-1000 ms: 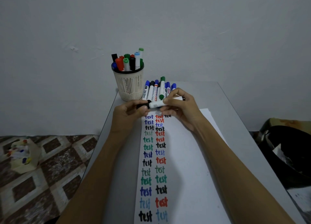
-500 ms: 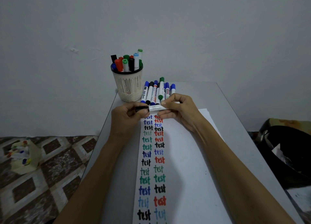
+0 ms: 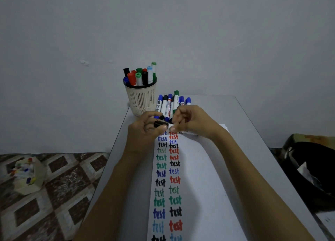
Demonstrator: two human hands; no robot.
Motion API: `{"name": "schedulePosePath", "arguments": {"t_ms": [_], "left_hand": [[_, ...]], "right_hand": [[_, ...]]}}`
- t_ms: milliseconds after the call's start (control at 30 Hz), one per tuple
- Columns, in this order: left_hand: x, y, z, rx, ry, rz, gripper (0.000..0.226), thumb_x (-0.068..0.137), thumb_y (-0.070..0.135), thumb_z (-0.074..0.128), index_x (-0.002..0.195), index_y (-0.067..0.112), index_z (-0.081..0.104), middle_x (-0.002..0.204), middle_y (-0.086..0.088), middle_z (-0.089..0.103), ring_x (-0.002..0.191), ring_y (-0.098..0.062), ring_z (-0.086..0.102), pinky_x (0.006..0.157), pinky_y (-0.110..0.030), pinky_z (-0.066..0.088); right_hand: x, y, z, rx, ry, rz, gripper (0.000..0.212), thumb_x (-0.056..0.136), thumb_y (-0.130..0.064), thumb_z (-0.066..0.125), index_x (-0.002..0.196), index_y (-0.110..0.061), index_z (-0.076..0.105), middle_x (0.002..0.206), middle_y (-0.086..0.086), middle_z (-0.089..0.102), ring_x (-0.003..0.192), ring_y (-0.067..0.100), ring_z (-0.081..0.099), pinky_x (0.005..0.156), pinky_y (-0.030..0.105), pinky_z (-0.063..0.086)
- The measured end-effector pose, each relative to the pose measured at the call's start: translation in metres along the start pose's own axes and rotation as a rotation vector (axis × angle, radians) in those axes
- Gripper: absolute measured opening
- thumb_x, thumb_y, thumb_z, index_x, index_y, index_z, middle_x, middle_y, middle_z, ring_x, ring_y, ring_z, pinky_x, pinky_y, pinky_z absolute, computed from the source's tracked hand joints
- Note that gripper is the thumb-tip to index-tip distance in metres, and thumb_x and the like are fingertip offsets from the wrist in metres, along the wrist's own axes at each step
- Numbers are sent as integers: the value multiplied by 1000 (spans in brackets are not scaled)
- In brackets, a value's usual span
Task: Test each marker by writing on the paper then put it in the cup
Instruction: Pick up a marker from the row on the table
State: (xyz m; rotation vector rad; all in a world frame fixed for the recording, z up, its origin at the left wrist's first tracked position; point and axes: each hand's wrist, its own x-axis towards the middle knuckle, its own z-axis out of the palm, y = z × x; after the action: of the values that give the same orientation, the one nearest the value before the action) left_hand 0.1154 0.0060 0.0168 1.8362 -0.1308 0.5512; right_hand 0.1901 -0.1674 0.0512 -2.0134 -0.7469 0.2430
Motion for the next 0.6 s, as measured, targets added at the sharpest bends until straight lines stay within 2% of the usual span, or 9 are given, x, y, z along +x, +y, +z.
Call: {"name": "schedulePosePath", "arguments": {"t_ms": [67,133,233,333,467,533,600], "left_hand": [[1,-4,-2,115,-47,-40,43,80,16,70,118,22,52,102,4,66,87,-5,66,73,-19,54],[1,-12,-6,298,-146,-39,48,83,26,66,127,24,47,116,8,58,102,-3,57,87,-23,48],[0,-18,-10,515,-269,22,41,87,30,58,127,21,52,134,6,46,120,-7,43,102,-32,39],[-1,-20,-9,593,-309,39,39,91,34,51,129,22,51,142,6,39,129,-12,36,107,-37,34],[1,-22,-8,630,-333,2,41,94,38,45,132,24,47,147,8,34,134,-14,31,110,-39,30],[1,-23,-7,640,-346,-12,42,94,39,44,133,25,46,148,8,33,135,-15,29,110,-41,29],[2,-24,-7,642,-351,-15,42,94,39,43,134,25,45,148,7,33,136,-16,29,111,-43,28]], "right_hand": [[2,-3,-4,-158,39,-25,23,77,-11,79,96,-16,69,84,0,64,73,11,57,71,27,49],[7,-4,-7,-270,195,-33,29,83,-13,73,111,-18,68,95,1,60,82,15,55,75,31,47],[21,-12,-13,-120,480,-29,25,90,-14,65,115,-14,64,97,3,60,85,20,60,76,34,53],[43,-28,-22,50,681,-174,18,93,-10,59,111,-13,55,90,-5,58,87,23,64,76,44,58],[77,-61,-27,136,825,-390,44,94,-5,51,135,-12,36,91,2,56,80,26,67,67,40,61],[92,-74,-24,133,862,-460,51,94,-4,49,140,-15,31,90,2,57,75,24,66,65,40,61],[105,-82,-15,102,856,-501,49,94,-3,48,139,-14,33,89,-2,57,74,20,66,64,40,60]]}}
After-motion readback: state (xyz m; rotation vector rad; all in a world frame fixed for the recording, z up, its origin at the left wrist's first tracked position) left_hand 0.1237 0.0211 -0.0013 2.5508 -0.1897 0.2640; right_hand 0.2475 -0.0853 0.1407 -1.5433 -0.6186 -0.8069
